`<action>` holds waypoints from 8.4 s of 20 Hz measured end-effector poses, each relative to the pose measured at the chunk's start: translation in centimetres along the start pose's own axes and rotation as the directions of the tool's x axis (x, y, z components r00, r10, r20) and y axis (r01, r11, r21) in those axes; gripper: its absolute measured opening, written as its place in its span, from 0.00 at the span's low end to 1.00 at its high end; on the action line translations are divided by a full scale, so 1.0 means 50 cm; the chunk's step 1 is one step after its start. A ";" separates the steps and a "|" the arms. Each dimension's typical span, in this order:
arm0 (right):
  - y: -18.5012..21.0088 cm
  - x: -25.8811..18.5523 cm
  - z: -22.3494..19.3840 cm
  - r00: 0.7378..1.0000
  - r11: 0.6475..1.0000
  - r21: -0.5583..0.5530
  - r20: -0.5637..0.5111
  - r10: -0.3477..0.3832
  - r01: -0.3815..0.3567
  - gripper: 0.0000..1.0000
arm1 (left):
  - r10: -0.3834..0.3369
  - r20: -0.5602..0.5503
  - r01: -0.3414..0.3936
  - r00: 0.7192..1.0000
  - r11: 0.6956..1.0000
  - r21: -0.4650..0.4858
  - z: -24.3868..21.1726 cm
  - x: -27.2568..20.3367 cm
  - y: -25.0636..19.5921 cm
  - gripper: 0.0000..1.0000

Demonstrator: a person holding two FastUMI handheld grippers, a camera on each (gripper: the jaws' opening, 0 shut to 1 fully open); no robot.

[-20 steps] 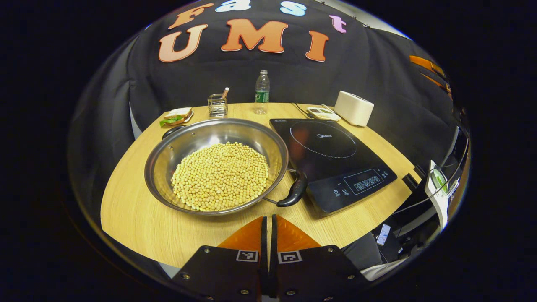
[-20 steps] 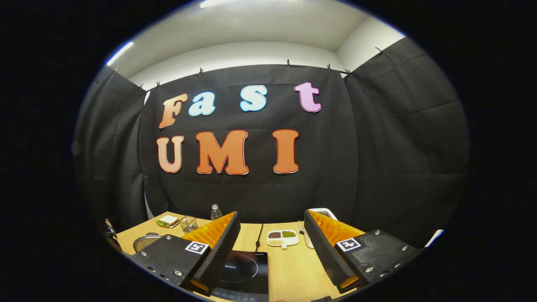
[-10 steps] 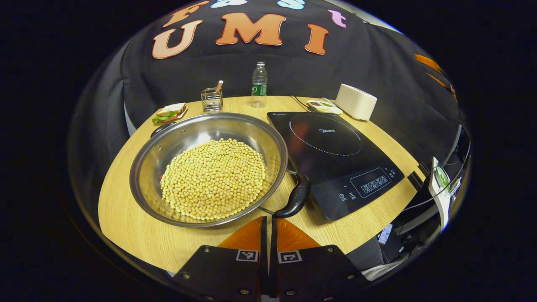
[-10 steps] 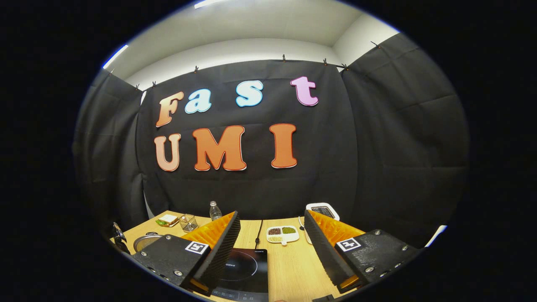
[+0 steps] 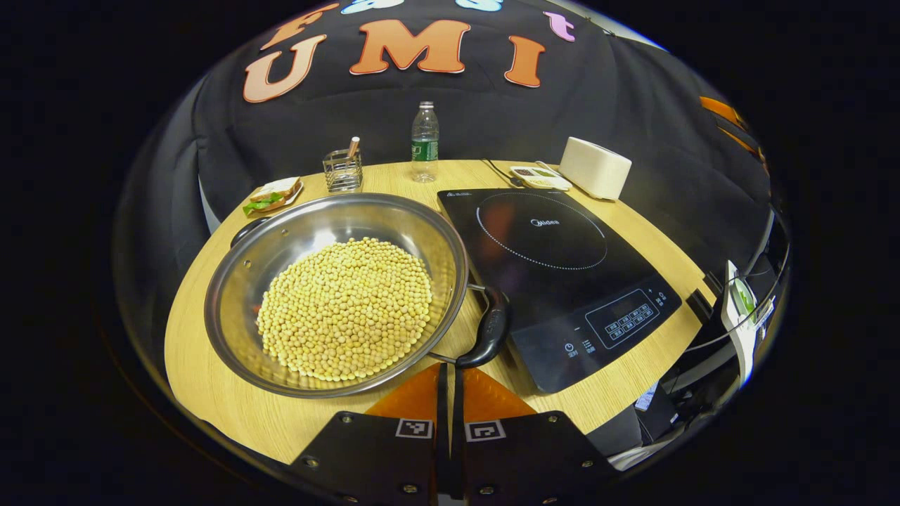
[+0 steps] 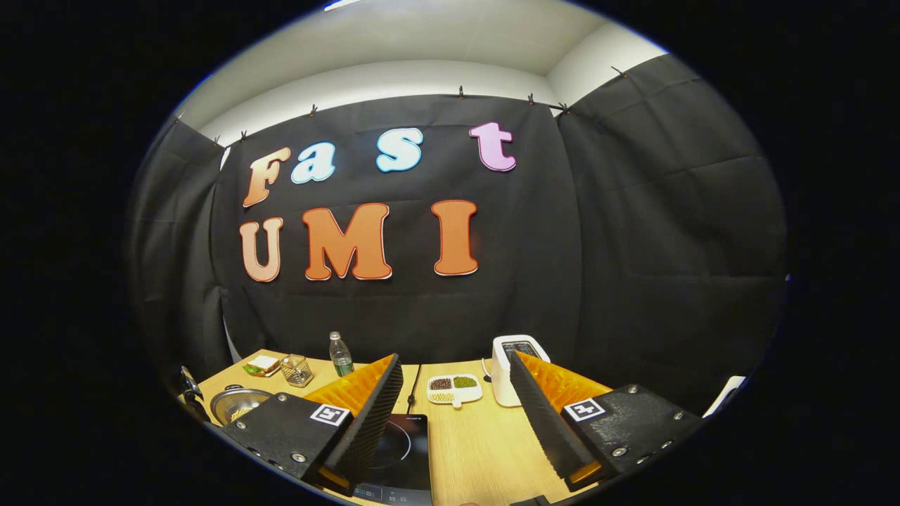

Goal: First push the handle of the pot to place it horizontally, then grasp the pot with both hands and set it on the induction cooktop.

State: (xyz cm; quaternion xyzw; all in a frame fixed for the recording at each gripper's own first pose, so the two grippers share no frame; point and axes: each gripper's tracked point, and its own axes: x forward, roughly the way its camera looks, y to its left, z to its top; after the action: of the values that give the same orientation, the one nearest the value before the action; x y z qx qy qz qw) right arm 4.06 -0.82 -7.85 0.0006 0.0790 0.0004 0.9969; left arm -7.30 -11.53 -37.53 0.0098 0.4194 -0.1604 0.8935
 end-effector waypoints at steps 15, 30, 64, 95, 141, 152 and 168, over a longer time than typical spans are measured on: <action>-0.070 0.026 -0.051 0.997 0.999 -0.001 -0.051 -0.053 0.053 0.95 | -0.046 -0.001 0.046 0.999 0.999 -0.019 0.081 0.098 -0.038 0.01; -0.072 0.069 -0.099 0.993 0.998 -0.001 -0.102 -0.063 0.063 0.95 | -0.056 0.011 0.056 0.998 0.998 -0.037 0.141 0.154 -0.027 0.01; 0.398 0.056 -0.211 0.984 0.996 0.083 -0.172 0.049 -0.035 0.95 | 0.263 0.405 -0.188 0.876 0.958 -0.216 0.257 -0.163 0.464 0.72; 0.678 0.176 -0.636 0.810 0.994 -0.082 -0.586 0.010 -0.072 0.91 | 0.155 0.217 -0.127 0.964 0.982 -0.140 0.166 0.099 0.606 0.75; 0.122 0.143 -0.441 0.864 0.998 0.058 -0.504 0.006 0.027 0.50 | 0.097 0.238 -0.087 0.966 0.995 -0.052 0.329 0.088 0.029 0.53; 0.089 0.163 -0.495 0.837 0.995 0.086 -0.547 0.007 0.048 0.51 | 0.087 0.189 -0.080 0.978 0.996 -0.044 0.313 0.144 -0.003 0.53; 0.065 0.138 -0.267 0.951 0.999 0.039 -0.307 -0.020 0.034 0.94 | 0.234 0.419 -0.240 0.878 0.970 -0.039 0.445 -0.058 0.042 0.82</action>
State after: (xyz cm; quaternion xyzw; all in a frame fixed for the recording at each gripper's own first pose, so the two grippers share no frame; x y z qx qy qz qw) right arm 8.75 2.46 -22.11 0.0214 0.2327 -0.0150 0.9722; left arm 8.21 -12.14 -21.17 0.0327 0.2118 -0.0513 0.9754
